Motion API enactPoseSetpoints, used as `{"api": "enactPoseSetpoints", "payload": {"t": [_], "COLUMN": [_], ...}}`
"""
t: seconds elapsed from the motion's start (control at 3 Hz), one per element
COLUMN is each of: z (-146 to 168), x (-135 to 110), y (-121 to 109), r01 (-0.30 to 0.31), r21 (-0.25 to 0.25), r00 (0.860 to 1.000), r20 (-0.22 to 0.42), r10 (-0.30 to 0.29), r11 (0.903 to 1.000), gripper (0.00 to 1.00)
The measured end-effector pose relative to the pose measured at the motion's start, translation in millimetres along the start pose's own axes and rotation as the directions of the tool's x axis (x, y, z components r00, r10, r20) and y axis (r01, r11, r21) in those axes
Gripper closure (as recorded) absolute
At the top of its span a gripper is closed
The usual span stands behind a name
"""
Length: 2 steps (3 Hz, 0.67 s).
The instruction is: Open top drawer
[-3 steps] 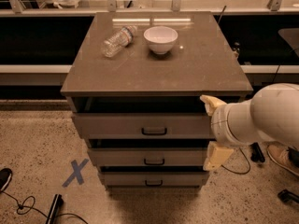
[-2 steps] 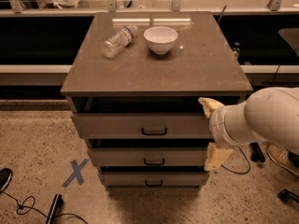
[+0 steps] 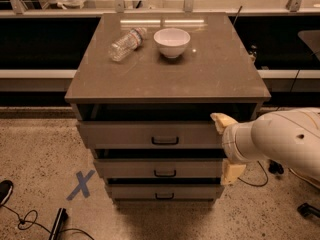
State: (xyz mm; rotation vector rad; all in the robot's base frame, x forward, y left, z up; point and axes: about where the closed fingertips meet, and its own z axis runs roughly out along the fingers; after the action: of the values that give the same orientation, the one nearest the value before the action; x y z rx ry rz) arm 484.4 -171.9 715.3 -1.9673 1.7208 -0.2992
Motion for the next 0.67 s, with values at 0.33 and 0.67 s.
{"api": "enactPoseSetpoints", "payload": {"t": [0.33, 0.67], "z": [28.1, 60.3], "x": [3.7, 14.1], "y": [-8.5, -18.5], "r01": [0.047, 0.051], "r21": [0.008, -0.012], "r00": [0.999, 0.999], "r20": [-0.017, -0.004], "r10": [-0.047, -0.051], "r11": [0.9988, 0.9986], "gripper": [0.0, 0.0]}}
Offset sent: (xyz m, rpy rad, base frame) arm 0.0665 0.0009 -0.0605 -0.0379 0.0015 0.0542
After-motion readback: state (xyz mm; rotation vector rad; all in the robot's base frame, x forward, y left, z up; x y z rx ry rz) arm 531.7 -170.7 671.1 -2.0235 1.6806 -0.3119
